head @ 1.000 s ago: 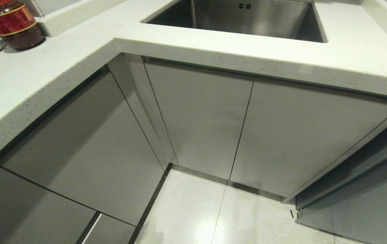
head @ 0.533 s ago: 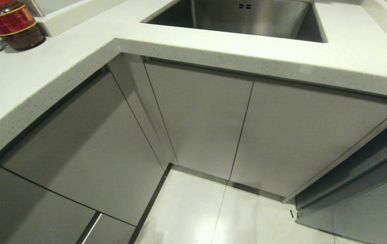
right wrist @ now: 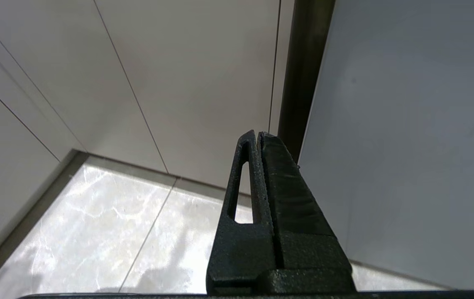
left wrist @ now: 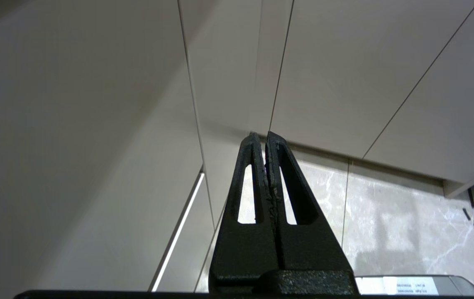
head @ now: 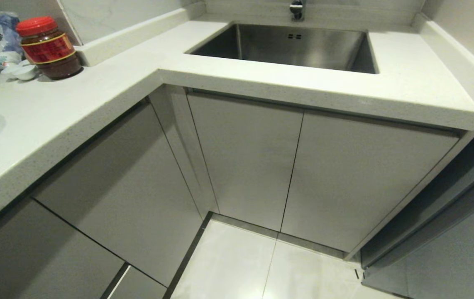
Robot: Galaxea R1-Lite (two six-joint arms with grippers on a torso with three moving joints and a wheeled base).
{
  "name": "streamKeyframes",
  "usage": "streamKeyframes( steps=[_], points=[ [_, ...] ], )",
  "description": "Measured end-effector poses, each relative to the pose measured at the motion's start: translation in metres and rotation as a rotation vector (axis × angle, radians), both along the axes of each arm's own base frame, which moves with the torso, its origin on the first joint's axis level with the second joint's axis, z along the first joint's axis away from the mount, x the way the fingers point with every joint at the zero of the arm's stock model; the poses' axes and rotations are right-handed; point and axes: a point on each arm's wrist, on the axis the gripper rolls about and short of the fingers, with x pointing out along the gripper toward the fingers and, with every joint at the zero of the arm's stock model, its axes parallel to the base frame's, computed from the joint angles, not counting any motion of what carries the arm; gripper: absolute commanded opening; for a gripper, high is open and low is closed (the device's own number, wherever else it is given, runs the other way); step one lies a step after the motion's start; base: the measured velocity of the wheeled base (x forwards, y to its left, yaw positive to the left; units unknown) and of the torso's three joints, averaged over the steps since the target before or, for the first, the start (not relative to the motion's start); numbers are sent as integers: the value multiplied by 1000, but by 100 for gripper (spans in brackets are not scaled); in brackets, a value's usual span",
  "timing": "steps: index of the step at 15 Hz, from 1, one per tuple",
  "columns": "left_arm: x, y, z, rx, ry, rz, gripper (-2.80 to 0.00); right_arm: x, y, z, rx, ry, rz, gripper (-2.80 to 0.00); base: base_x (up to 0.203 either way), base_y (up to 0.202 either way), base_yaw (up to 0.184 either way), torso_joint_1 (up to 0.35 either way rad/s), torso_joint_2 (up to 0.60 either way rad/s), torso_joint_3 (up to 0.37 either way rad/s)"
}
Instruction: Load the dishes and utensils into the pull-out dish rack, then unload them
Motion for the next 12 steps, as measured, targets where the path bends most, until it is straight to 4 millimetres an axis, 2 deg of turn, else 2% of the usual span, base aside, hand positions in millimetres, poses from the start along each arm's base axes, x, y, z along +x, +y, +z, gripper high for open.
streamKeyframes(
  steps=[12],
  points=[
    [0, 0, 0, -5, -1, 1, -280, 0, 0, 0, 0, 0, 0, -280, 0, 0, 0, 3, 2, 205]
  ],
)
